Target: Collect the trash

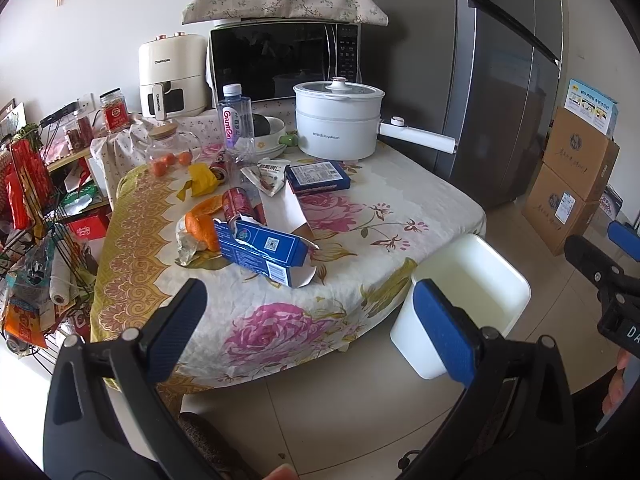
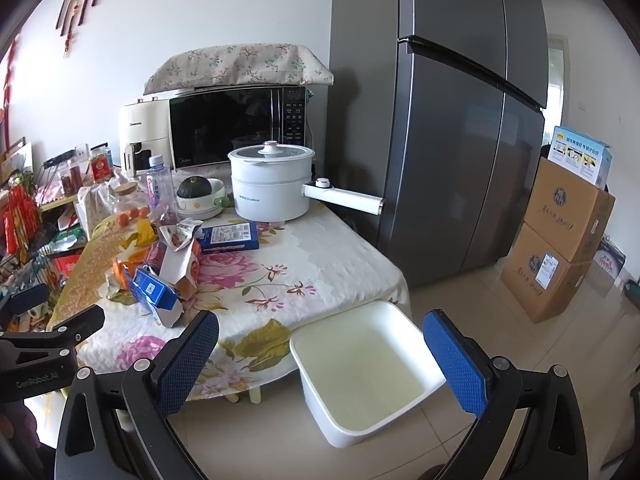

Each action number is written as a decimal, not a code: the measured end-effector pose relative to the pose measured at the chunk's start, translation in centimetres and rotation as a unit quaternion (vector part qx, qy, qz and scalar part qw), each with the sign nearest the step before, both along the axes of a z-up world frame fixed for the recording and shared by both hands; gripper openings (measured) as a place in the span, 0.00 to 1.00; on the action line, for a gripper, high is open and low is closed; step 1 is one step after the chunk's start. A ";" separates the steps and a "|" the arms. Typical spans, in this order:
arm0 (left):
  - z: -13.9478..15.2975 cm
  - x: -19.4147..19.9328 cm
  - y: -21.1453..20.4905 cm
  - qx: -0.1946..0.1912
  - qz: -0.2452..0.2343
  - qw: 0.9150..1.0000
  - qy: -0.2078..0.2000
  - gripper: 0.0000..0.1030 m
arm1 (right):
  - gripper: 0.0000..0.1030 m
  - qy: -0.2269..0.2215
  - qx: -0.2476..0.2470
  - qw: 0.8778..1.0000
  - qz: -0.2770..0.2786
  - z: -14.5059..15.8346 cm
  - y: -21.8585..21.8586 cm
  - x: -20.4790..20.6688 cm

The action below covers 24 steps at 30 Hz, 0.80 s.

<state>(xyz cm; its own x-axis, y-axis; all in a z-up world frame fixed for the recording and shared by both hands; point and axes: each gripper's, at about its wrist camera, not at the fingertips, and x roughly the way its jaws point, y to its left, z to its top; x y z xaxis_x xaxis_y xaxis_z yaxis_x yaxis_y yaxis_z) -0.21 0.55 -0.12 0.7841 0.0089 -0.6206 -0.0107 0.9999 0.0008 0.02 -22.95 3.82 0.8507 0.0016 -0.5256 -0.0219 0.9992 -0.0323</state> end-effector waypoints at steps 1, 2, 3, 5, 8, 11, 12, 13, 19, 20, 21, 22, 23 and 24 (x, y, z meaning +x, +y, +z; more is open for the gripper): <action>-0.1 0.0 0.0 0.000 -0.001 1.000 0.000 0.99 | 1.00 -0.001 0.000 1.000 0.000 0.0 0.0 0.0; -0.1 0.0 0.0 0.001 -0.001 1.000 0.001 0.99 | 1.00 -0.001 -0.001 1.000 0.000 0.0 0.0 0.0; -0.1 0.0 0.0 0.001 -0.001 1.000 0.001 0.99 | 1.00 -0.001 0.000 1.000 0.000 0.0 0.0 0.0; -0.1 0.0 0.0 0.001 -0.002 1.000 0.002 0.99 | 1.00 -0.001 0.000 1.000 -0.001 0.1 0.0 0.0; -0.3 -0.1 0.0 -0.001 -0.001 1.000 0.002 0.99 | 1.00 -0.001 0.000 1.000 -0.001 0.0 0.0 0.0; -0.3 -0.2 0.0 -0.001 0.000 1.000 0.002 0.99 | 1.00 -0.001 0.000 1.000 0.000 0.0 0.0 0.0; -0.3 -0.2 0.0 -0.001 0.000 1.000 0.002 0.99 | 1.00 -0.001 0.000 1.000 -0.001 0.0 0.0 0.0; -0.3 -0.1 0.0 -0.001 0.000 1.000 0.002 0.99 | 1.00 -0.001 0.000 1.000 0.000 0.0 0.0 0.0; -0.4 0.0 0.0 -0.001 -0.002 1.000 0.005 0.99 | 1.00 0.000 0.000 1.000 0.000 0.0 -0.1 0.0; -0.4 0.0 0.0 -0.002 -0.002 1.000 0.005 0.99 | 1.00 0.001 0.000 1.000 0.001 0.0 0.0 0.0; -0.4 0.0 -0.1 -0.001 -0.001 1.000 0.005 0.99 | 1.00 0.002 0.000 1.000 0.001 0.0 0.0 -0.1; -0.5 0.0 0.0 -0.001 -0.001 1.000 0.005 0.99 | 1.00 0.002 0.000 1.000 0.002 -0.1 0.0 -0.1; -0.5 0.0 0.0 -0.001 -0.001 1.000 0.005 0.99 | 1.00 0.002 0.000 1.000 0.001 -0.1 0.0 -0.1; -0.5 0.0 -0.1 -0.002 -0.001 1.000 0.005 0.99 | 1.00 0.001 0.000 1.000 0.001 -0.1 0.0 -0.1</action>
